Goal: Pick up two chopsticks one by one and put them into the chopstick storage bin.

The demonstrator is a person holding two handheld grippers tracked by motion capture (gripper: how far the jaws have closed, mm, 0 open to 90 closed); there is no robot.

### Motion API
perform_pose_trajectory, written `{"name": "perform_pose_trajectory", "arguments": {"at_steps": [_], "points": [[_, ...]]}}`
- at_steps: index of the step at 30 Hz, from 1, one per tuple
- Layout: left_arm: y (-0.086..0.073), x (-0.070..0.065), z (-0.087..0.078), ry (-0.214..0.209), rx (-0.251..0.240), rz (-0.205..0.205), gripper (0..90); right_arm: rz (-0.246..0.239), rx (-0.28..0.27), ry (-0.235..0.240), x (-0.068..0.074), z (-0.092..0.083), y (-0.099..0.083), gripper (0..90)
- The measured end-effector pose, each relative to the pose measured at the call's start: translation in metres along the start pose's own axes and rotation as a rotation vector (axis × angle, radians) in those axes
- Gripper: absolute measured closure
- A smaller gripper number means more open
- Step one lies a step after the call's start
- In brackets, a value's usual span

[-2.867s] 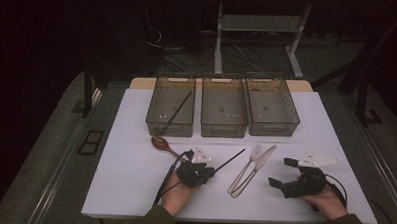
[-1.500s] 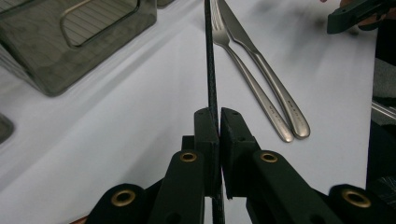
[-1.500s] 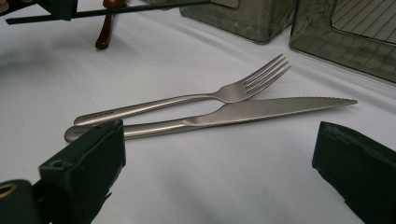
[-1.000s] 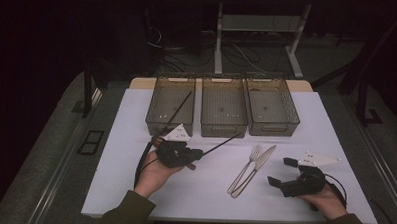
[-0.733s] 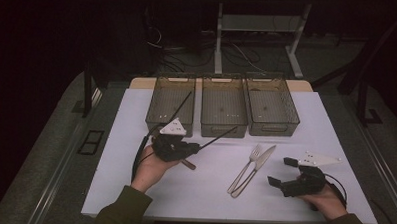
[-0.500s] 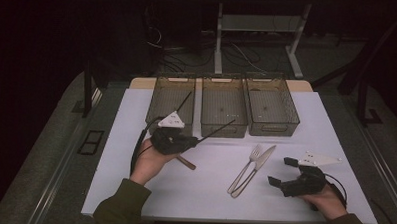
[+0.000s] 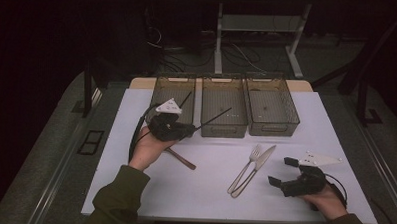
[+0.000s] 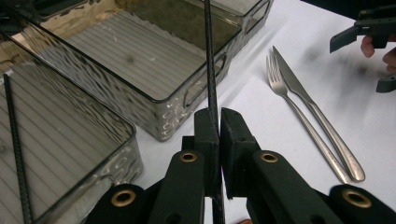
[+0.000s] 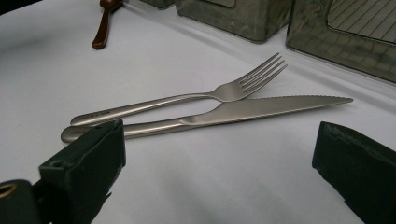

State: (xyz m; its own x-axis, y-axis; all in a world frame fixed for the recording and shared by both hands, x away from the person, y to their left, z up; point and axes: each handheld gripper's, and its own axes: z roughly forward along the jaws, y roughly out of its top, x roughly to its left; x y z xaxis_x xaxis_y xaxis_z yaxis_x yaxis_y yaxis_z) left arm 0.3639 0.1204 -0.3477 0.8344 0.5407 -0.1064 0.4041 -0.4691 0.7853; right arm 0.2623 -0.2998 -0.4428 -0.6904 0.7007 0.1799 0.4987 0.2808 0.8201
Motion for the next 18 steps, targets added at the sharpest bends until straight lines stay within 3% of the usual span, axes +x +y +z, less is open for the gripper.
{"name": "perform_pose_trajectory", "arguments": {"at_steps": [18], "points": [[0.027, 0.03, 0.003, 0.043, -0.002, -0.004, 85.2, -0.004, -0.005, -0.003, 0.0, 0.0, 0.0, 2.2]]}}
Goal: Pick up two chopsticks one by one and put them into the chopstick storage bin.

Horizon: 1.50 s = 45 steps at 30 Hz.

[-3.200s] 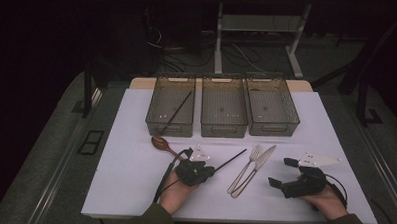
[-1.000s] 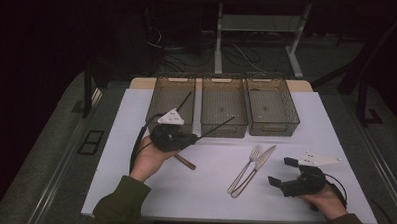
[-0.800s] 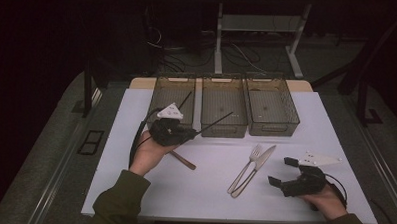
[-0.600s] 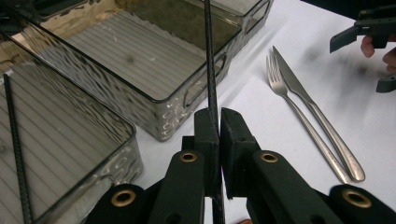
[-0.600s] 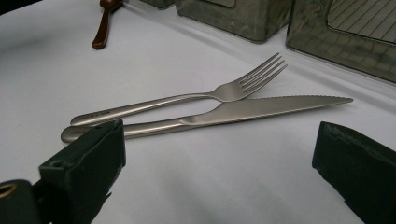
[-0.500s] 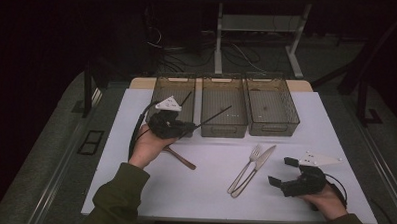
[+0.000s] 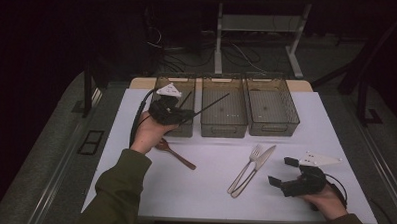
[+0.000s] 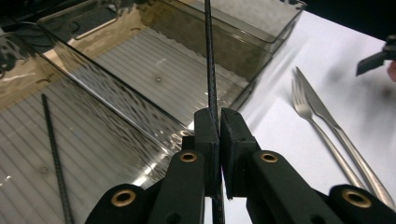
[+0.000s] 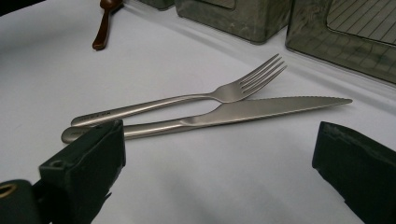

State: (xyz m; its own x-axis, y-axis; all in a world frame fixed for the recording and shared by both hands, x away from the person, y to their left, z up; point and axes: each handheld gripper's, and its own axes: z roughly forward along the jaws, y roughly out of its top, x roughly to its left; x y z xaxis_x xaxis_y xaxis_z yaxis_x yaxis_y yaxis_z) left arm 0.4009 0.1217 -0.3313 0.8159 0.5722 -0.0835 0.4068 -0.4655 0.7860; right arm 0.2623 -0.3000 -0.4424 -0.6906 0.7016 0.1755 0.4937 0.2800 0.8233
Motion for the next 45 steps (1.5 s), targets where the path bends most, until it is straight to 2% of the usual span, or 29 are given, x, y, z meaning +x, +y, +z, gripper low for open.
{"name": "perform_pose_trajectory", "arguments": {"at_steps": [3, 7, 10, 15, 18, 23, 34, 37, 45], "points": [[0.002, 0.007, 0.003, 0.019, 0.011, -0.001, 85.2, 0.0, -0.001, -0.001, 0.0, 0.0, 0.0, 2.3], [0.006, 0.016, 0.006, 0.038, 0.002, -0.019, 85.2, 0.002, -0.001, -0.001, 0.0, 0.0, 0.0, 2.2], [0.009, 0.024, 0.006, 0.06, 0.009, -0.01, 85.2, 0.002, -0.003, -0.002, -0.001, 0.0, 0.0, 2.2], [0.011, 0.037, 0.005, 0.088, -0.013, -0.047, 85.2, 0.002, -0.003, 0.001, -0.001, -0.001, 0.0, 2.3], [0.011, 0.046, 0.003, 0.103, 0.0, -0.043, 85.1, -0.002, -0.003, 0.001, -0.001, -0.001, 0.0, 2.3], [0.008, 0.058, 0.002, 0.13, -0.017, -0.079, 85.1, -0.003, -0.002, 0.002, -0.001, -0.001, 0.0, 2.2], [-0.009, 0.089, 0.006, 0.22, 0.027, -0.152, 85.1, -0.001, 0.0, 0.003, -0.002, -0.001, 0.0, 2.2], [-0.013, 0.095, 0.01, 0.233, 0.033, -0.173, 85.1, -0.001, -0.002, 0.004, -0.002, -0.001, 0.0, 2.3], [-0.02, 0.104, 0.021, 0.262, 0.061, -0.197, 85.1, 0.0, -0.007, 0.003, -0.003, -0.002, -0.001, 2.2]]}}
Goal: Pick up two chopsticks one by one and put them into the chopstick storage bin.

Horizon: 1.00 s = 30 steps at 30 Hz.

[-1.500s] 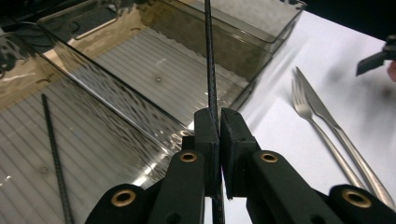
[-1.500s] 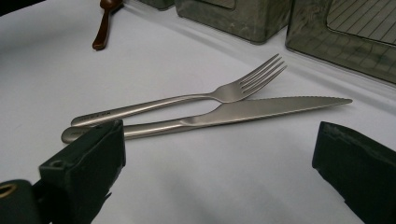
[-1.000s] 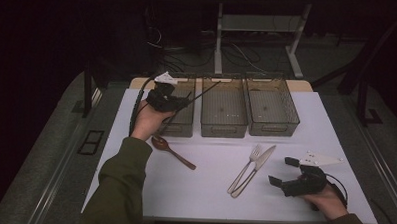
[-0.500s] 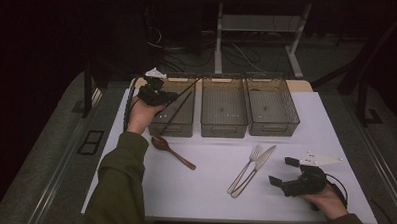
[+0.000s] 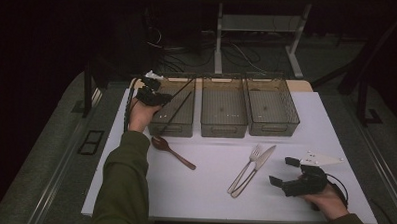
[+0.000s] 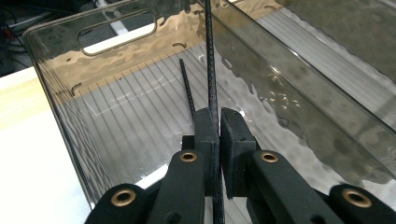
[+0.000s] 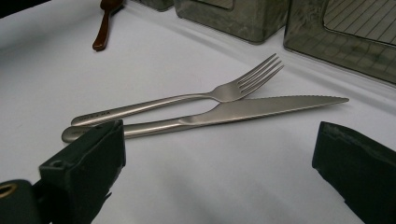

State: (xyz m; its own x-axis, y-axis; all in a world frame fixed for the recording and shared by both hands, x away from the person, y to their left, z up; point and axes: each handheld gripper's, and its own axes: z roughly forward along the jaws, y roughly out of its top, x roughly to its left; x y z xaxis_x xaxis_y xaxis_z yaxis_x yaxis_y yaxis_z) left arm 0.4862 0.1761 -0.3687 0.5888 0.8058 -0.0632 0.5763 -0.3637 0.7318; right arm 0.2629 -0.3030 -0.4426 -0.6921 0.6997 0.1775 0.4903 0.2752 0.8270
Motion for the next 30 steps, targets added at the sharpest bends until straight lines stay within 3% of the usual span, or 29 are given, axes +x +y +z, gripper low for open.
{"name": "perform_pose_trajectory", "arguments": {"at_steps": [15, 17, 20, 26, 30], "points": [[-0.007, 0.005, 0.014, 0.063, 0.086, -0.019, 85.0, 0.001, 0.0, 0.001, 0.0, 0.0, 0.0, 2.3], [-0.006, 0.004, 0.014, 0.09, 0.085, -0.02, 84.1, 0.0, -0.001, 0.001, 0.0, -0.001, 0.0, 2.2], [-0.003, 0.003, 0.011, 0.119, 0.065, -0.009, 72.5, 0.003, -0.002, 0.001, 0.0, -0.001, 0.0, 2.2], [0.0, 0.0, 0.002, 0.091, 0.005, -0.008, 63.6, 0.001, -0.001, -0.001, 0.0, -0.001, 0.0, 2.2], [0.001, -0.003, -0.003, 0.05, 0.006, 0.004, 58.7, 0.005, -0.003, -0.001, 0.0, -0.001, 0.0, 2.3]]}}
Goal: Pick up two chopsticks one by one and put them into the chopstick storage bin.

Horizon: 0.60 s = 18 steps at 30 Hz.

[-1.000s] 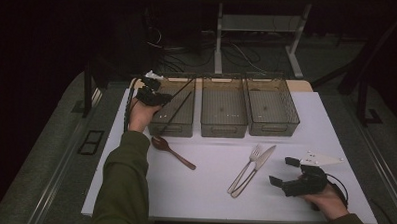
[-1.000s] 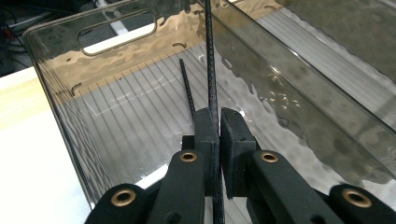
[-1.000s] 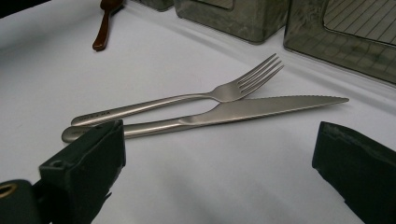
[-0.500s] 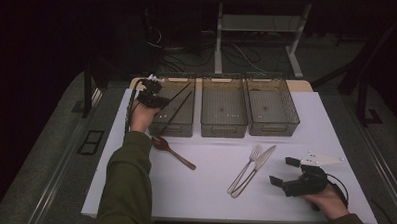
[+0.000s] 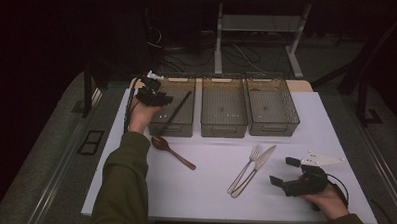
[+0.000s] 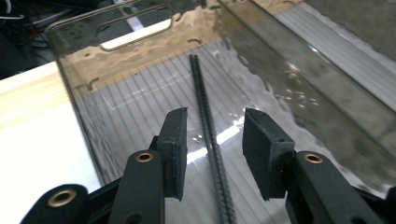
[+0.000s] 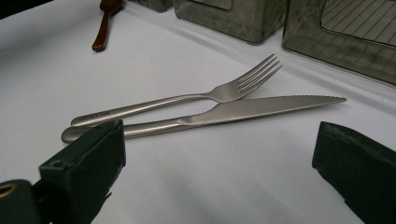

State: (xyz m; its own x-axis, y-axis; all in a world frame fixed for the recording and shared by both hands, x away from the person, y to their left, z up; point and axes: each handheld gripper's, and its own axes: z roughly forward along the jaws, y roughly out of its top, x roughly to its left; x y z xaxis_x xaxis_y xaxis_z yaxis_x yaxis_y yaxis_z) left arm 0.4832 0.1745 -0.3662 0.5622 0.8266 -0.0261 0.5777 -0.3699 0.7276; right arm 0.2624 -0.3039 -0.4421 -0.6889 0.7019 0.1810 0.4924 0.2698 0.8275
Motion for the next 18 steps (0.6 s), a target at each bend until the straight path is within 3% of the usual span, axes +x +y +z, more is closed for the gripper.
{"name": "perform_pose_trajectory", "arguments": {"at_steps": [9, 18], "points": [[0.001, -0.012, -0.019, -0.077, -0.059, -0.002, 47.6, 0.001, 0.0, -0.002, 0.0, 0.0, 0.0, 2.3], [-0.01, -0.036, -0.039, -0.099, -0.098, 0.034, 42.4, 0.002, -0.002, -0.003, 0.0, 0.0, 0.0, 2.3]]}}
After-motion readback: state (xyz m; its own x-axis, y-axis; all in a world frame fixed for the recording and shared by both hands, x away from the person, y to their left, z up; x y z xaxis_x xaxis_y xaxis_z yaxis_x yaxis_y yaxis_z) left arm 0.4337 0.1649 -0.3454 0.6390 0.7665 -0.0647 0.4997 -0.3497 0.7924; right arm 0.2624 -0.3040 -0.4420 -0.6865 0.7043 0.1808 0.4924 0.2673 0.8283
